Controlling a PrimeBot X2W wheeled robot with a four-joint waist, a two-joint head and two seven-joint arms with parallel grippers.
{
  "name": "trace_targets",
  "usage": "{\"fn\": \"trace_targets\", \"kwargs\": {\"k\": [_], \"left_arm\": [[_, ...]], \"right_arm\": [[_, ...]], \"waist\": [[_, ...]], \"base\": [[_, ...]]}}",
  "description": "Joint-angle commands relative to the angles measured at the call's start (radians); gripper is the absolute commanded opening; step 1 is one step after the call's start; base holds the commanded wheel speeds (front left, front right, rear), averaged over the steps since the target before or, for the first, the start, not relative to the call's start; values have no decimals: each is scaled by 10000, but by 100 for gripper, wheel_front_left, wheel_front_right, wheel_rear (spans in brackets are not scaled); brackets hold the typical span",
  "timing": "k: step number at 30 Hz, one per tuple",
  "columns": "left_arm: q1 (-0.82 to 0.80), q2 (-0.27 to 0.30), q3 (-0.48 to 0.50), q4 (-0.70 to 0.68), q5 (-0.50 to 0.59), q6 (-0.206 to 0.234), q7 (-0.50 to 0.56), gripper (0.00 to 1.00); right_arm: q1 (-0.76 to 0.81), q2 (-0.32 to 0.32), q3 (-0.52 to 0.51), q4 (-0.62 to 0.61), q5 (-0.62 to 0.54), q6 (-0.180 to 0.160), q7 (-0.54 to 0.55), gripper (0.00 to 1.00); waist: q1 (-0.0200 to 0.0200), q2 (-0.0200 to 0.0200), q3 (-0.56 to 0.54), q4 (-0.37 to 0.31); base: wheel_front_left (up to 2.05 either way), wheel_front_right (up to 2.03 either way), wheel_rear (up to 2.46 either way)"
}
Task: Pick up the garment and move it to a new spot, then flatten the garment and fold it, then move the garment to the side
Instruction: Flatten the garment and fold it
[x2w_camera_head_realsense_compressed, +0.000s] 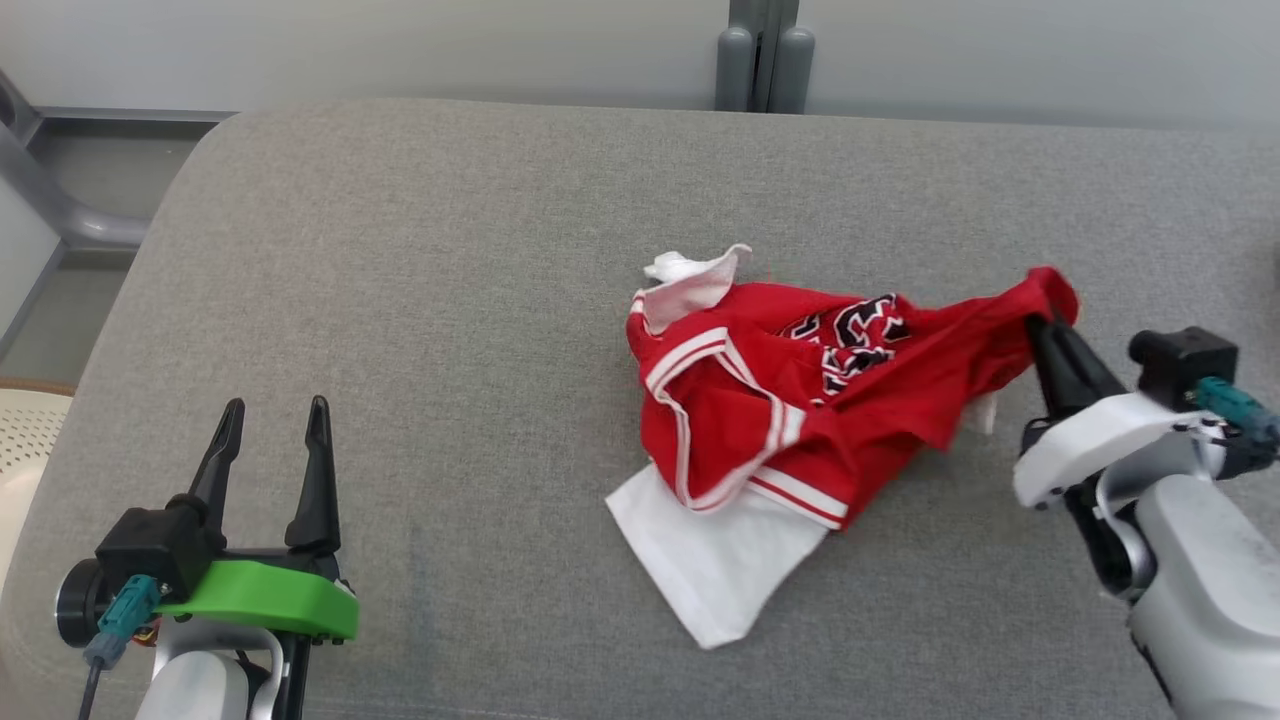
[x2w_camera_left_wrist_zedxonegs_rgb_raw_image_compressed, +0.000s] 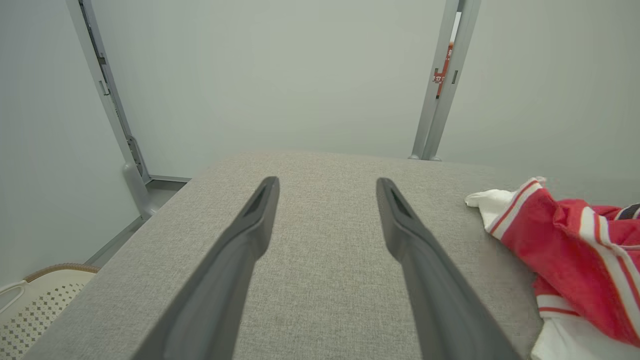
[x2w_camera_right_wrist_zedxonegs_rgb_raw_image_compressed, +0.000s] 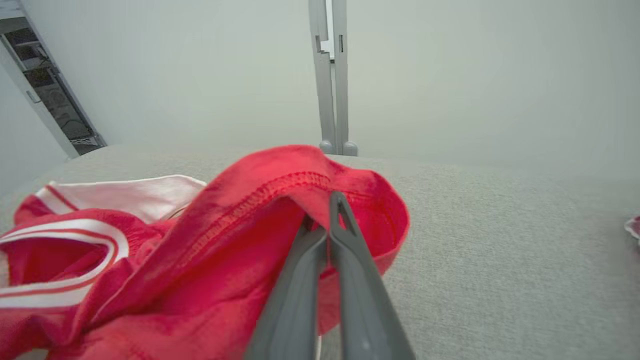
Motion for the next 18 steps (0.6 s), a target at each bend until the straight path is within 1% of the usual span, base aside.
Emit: {"fn": "trace_targets", "kwargs": {"k": [1,4,5,6,7,8,13,18], "left_arm": [[70,27,-4,-14,37,65,-25,100],[82,-4,-25,9,37,74,-25,100],[109,-13,-20,7,28,81,-25,100],[136,-29,-19,7,16,80,-25,100],[159,-36,-23,25,10,72,-25,100],[177,-32,-16,47,4,67,-25,100],[313,19,61,51,-17,105,-25,100],[451,98,124,-40,-25,125,-15,100]], "right_arm": [[156,-176,-353,15,108,-9,-65,0],[446,-310,-1122,265,313,-7,31,0],[503,-298,-1207,356,348,-7,112,0],[519,-333,-1292,414,321,-6,137,28],[524,-388,-1325,445,226,-6,125,94],[549,-379,-1313,429,170,-6,97,100],[828,-209,-1296,-164,14,-6,-50,100],[1542,-119,-1386,-1507,-169,-6,-118,100]], "waist": [[0,0,-46,-49],[0,0,-95,-64],[0,0,-104,-77],[0,0,-111,-85],[0,0,-123,-88],[0,0,-148,-104],[0,0,-333,-273],[0,0,-490,-509]], "base": [[0,0,0],[0,0,0],[0,0,0],[0,0,0],[0,0,0],[0,0,0],[0,0,0],[0,0,0]]}}
